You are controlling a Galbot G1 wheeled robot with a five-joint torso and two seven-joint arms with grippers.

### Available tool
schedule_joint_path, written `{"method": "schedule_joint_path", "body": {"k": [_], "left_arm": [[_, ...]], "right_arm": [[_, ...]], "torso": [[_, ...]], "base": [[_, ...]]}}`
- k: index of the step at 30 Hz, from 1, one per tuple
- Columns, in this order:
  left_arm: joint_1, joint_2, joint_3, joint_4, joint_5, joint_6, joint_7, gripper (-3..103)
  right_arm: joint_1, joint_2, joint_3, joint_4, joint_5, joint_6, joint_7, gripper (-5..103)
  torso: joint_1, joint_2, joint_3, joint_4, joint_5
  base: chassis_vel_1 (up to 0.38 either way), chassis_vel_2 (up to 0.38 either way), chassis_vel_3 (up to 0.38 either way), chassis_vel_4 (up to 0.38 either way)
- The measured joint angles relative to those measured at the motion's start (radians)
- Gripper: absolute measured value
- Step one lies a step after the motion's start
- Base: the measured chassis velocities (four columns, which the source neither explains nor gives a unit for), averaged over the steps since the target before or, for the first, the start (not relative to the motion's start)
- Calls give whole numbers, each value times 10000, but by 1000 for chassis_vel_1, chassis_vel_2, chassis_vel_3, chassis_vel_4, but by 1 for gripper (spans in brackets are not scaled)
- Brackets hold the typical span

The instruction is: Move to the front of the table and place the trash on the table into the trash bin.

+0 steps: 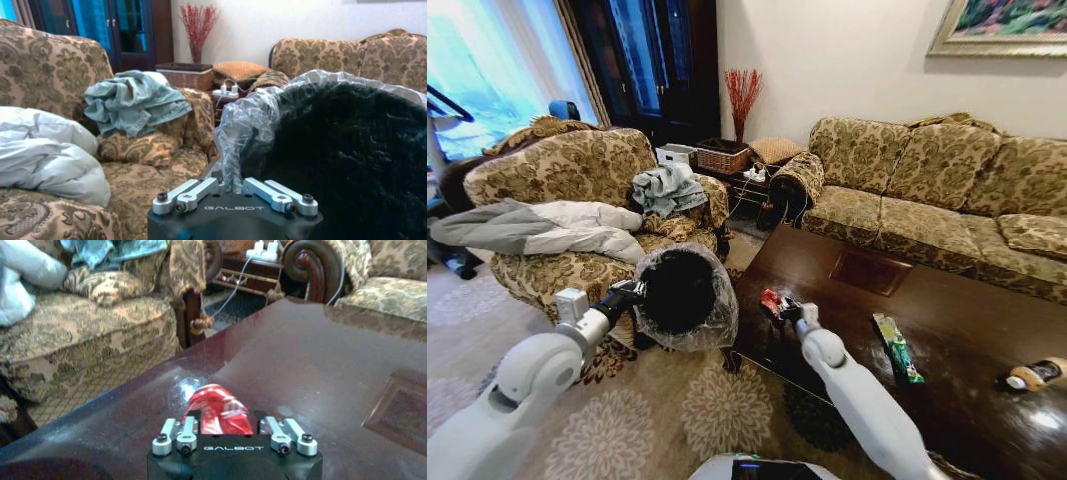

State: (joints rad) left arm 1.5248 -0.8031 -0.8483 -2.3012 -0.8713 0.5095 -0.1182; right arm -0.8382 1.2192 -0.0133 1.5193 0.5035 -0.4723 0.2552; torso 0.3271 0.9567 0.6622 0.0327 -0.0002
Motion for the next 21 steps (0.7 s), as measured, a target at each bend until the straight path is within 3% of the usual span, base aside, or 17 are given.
{"method": "schedule_joint_path", "body": {"k": [2,4,6,8,14,21], "left_arm": [[20,-23,-72,0,-5,-1,9,2],[29,-35,-105,2,-7,-6,14,2],[53,-80,-177,25,-19,-18,32,2],[60,-90,-196,35,-28,-24,40,2],[1,-92,-208,92,-42,-41,75,2],[6,-83,-196,91,-44,-48,80,2]], "right_arm": [[266,44,-173,-265,-38,-127,45,58],[383,61,-237,-389,-57,-163,47,58],[614,127,-339,-644,-114,-215,50,74],[681,162,-380,-730,-145,-245,61,74],[791,217,-428,-1021,-282,-408,89,99],[769,329,-311,-1332,-388,-340,-137,100]], "torso": [[0,0,0,0,1],[0,0,0,-2,1],[0,0,0,-2,1],[0,0,0,-2,2],[0,0,-1,-2,2],[0,0,-1,-3,2]], "base": [[0,0,0,0],[0,0,0,0],[0,0,0,0],[0,0,0,0],[0,0,0,0],[0,0,0,0]]}}
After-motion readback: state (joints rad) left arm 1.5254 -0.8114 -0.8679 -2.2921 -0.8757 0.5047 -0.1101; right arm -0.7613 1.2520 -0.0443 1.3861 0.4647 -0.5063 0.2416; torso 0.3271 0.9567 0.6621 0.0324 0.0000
